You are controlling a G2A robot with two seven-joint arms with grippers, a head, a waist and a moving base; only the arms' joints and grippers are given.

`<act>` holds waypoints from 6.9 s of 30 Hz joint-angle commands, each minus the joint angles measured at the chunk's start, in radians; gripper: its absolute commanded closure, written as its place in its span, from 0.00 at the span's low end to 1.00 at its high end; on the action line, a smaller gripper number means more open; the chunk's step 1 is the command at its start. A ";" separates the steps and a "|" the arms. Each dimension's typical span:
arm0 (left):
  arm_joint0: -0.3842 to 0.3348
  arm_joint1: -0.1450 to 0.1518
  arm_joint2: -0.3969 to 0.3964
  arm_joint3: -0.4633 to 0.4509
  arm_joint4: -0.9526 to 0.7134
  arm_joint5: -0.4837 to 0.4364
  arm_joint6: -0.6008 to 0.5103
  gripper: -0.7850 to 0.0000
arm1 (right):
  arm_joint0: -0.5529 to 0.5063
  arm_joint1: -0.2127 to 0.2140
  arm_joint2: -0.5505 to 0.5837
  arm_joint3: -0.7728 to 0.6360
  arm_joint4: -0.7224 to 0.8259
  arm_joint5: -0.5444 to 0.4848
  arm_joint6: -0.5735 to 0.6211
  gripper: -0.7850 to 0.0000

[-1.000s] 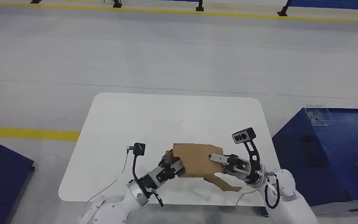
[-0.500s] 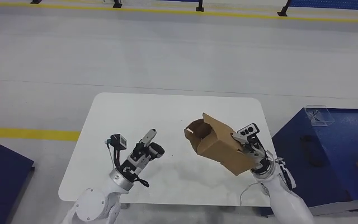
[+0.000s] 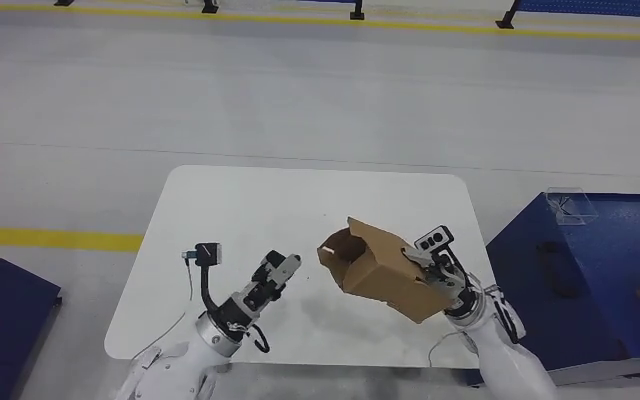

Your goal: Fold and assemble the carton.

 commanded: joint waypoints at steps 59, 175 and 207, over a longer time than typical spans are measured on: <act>0.014 -0.026 0.143 -0.041 0.400 0.120 0.031 0.00 | -0.023 -0.007 0.025 -0.046 -0.162 -0.058 0.152 1.00; 0.149 -0.010 0.046 -0.132 0.516 -0.135 0.024 0.00 | 0.010 0.012 -0.002 -0.011 -0.058 0.259 0.054 1.00; 0.084 -0.026 0.100 -0.109 0.512 0.002 0.075 0.00 | 0.011 0.013 0.012 -0.012 -0.116 0.187 0.080 1.00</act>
